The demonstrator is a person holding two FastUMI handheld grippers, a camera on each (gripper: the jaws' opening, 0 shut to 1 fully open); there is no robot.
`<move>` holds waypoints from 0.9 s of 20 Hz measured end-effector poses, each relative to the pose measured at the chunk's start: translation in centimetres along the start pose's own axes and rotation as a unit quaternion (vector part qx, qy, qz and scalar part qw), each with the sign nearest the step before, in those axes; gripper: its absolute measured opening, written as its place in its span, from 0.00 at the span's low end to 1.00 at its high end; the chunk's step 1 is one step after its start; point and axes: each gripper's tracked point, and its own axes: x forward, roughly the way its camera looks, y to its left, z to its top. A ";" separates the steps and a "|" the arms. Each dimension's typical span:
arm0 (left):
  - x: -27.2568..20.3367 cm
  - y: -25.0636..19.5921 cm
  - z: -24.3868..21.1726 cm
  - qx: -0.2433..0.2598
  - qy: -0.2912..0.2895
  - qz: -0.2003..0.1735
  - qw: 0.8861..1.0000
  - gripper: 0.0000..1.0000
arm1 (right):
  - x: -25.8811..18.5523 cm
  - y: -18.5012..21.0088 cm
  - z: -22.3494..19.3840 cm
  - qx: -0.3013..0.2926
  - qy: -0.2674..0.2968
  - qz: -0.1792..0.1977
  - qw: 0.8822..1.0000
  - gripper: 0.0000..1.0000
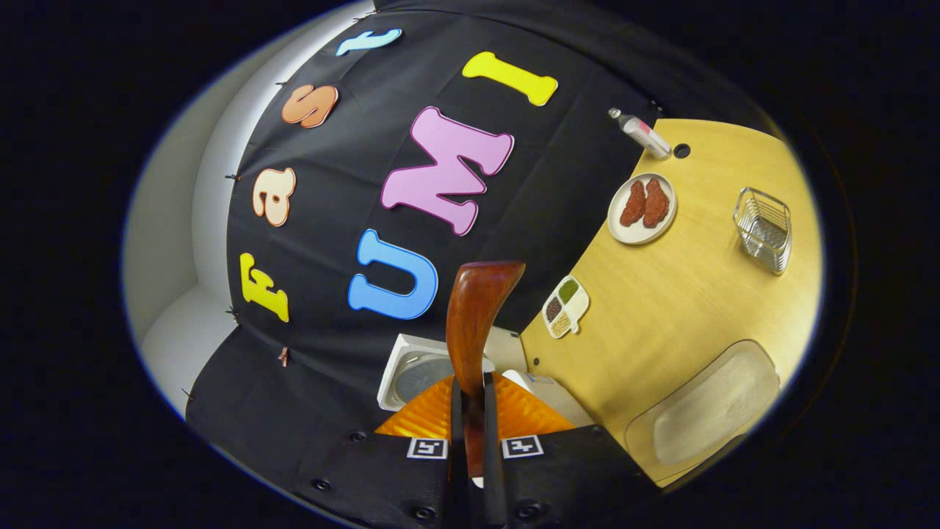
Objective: Close the left gripper, press the button to open the rice cooker; take a wooden spoon from the chopstick holder with the right hand, scoop a spoonful of rice and pour it into the rice cooker, then put the wooden spoon back into the chopstick holder.
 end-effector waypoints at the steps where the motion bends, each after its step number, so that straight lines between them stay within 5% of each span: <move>1: 0.0 0.2 0.0 0.001 0.000 0.002 1.000 0.95 | 0.8 0.8 -0.8 0.003 0.005 0.005 1.000 0.12; 10: -0.1 2.3 -0.7 -0.016 0.005 0.028 0.999 0.95 | 9.3 5.3 -6.9 -0.017 0.014 0.019 1.000 0.12; 18: -0.1 3.1 -1.3 -0.042 0.008 0.044 0.998 0.95 | 15.4 5.6 -11.6 -0.165 0.018 -0.008 0.986 0.12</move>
